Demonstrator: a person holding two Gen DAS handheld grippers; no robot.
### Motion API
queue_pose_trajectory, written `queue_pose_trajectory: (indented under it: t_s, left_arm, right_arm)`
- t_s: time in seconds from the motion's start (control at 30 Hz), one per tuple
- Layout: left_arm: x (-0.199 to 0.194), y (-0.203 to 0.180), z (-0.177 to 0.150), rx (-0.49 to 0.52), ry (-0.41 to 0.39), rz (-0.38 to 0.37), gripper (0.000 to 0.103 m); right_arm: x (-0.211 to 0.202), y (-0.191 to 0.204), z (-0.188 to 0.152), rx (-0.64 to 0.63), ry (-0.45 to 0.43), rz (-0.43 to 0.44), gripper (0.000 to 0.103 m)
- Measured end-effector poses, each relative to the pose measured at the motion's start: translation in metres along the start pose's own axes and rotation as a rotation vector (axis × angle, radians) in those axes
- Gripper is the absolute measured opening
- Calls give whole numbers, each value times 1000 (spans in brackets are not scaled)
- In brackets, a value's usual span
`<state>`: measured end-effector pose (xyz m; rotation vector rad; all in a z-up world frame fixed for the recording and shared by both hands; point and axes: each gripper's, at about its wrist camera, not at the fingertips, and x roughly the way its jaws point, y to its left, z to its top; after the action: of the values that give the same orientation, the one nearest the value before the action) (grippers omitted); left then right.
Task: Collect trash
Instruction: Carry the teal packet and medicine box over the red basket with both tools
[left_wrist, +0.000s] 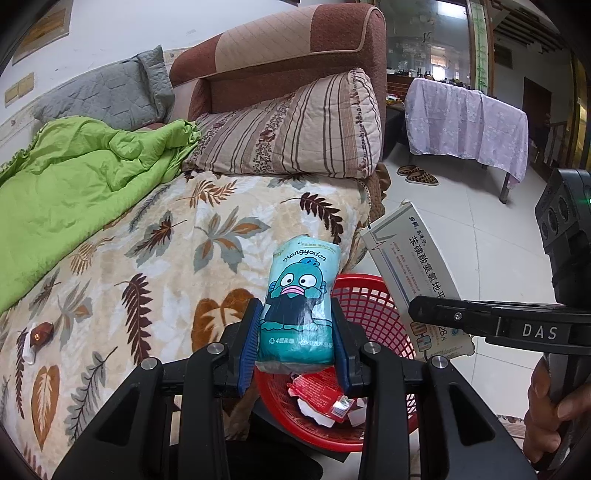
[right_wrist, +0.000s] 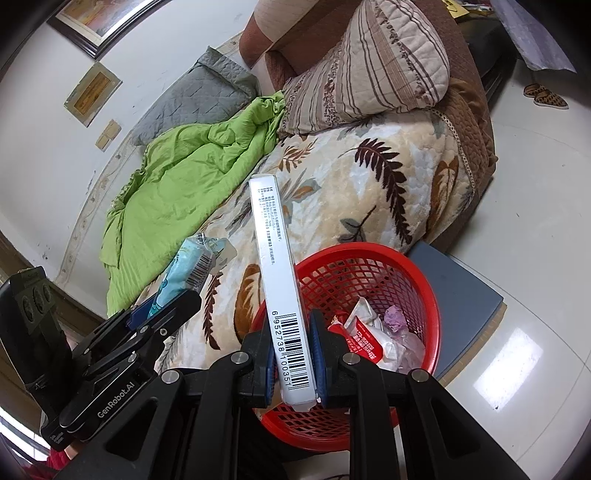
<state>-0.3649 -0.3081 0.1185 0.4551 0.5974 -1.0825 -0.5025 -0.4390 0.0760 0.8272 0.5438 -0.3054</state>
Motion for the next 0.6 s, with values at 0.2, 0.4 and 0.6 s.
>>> queue_pose_trajectory:
  t_s: [0.2,0.4,0.6]
  left_arm:
    - [5,-6,1,-1,9,-26,34]
    - [8,-13,2,6,15,-44,34]
    - [10,-15,2,4,19,-57,34]
  right_arm:
    - [-2,-5,0,11,-2,-5,18]
    - [-5,-12,0,23,-6,-10,18]
    - [-8,-14,0,27,-8,-18,18]
